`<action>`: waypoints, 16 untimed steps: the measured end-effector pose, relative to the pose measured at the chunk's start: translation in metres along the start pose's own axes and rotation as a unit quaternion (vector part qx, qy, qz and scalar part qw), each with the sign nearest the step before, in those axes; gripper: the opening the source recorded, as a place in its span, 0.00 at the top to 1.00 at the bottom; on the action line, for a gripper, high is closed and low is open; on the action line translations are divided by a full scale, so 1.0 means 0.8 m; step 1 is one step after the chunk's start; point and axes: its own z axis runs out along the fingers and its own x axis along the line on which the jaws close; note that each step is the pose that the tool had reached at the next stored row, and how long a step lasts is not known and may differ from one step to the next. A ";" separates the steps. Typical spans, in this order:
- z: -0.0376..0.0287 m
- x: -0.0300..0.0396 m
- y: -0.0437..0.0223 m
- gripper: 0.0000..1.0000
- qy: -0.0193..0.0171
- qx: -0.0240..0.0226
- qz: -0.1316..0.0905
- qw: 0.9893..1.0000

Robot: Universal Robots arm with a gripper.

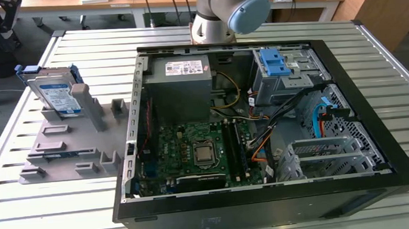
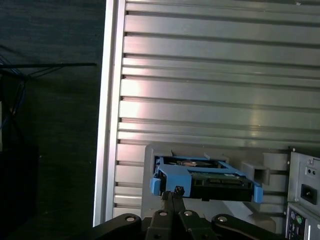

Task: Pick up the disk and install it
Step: 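Pick up the disk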

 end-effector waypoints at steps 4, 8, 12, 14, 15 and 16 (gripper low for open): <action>0.0000 0.0001 0.0000 0.89 0.000 0.000 -0.021 1.000; 0.0004 0.0001 0.0000 0.89 0.000 0.000 -0.058 0.998; 0.0010 0.0003 -0.0010 0.89 0.000 0.000 -0.076 0.997; 0.0013 0.0002 -0.0018 0.89 0.001 0.000 -0.079 0.997; 0.0016 0.0000 -0.0021 0.89 0.001 0.000 -0.081 0.997; 0.0019 -0.0003 -0.0022 0.89 0.001 0.000 -0.083 0.997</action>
